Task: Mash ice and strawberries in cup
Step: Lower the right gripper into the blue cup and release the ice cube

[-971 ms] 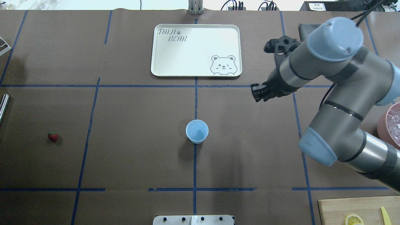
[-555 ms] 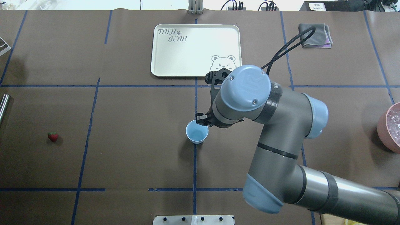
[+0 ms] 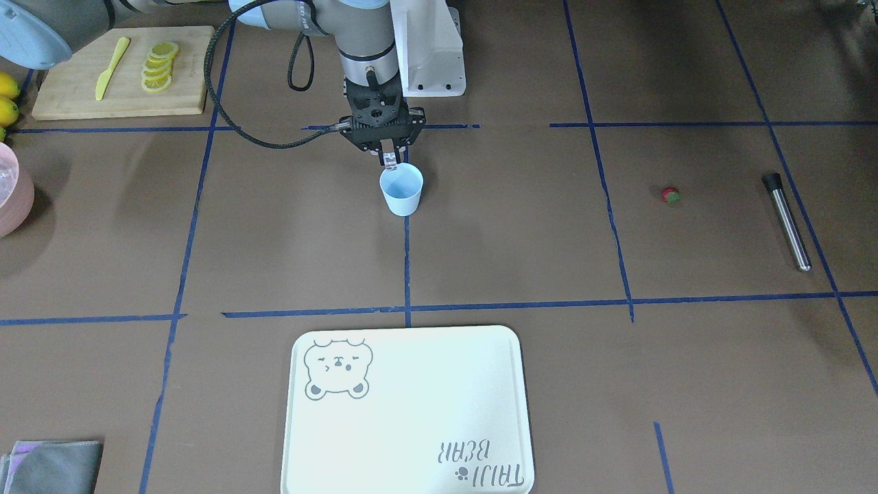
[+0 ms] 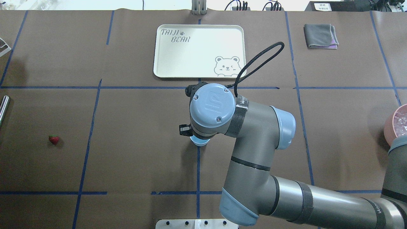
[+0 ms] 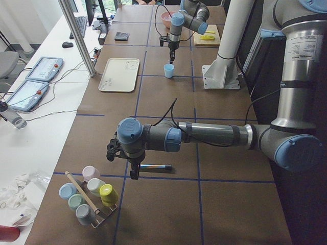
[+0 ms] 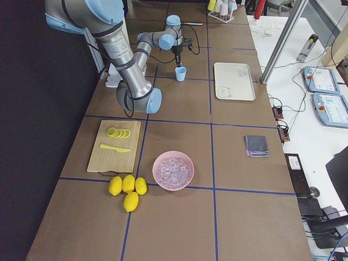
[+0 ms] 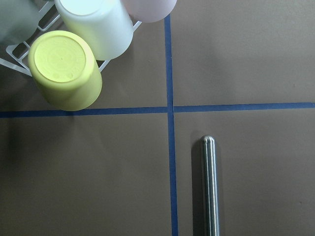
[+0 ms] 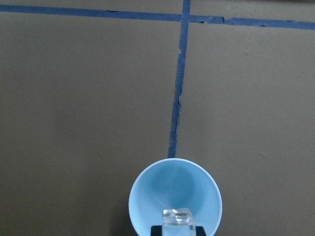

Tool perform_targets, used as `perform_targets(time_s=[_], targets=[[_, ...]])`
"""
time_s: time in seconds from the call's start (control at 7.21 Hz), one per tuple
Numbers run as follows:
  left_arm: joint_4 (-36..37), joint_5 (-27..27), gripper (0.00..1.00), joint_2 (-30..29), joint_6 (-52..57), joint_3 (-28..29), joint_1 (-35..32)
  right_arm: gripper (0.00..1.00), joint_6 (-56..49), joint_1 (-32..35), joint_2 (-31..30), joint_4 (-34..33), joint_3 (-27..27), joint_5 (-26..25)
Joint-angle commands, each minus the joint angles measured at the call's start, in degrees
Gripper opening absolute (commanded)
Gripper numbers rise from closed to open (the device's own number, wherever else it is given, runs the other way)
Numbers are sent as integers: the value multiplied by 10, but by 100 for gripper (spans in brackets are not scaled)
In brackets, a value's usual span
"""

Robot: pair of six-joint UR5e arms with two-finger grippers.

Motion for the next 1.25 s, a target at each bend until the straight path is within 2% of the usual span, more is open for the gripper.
perform_targets(time_s=[0.0,0.42,0.55,0.83,1.11], targets=[[0,0,100,0,0,0,0,6,-1,-1,1,1,-7,-1],[0,0,100,1,1,1,0,30,-1,-1,3,2,-13,-2],[0,0,100,1,1,1,0,44,-1,-1,6,2,-20,-13],[0,0,100,0,1,0,0,63,-1,-1,10,3,-27,-17],[0,-1,100,-1,1,0,0,65,0,-1,13,3,-27,-17]])
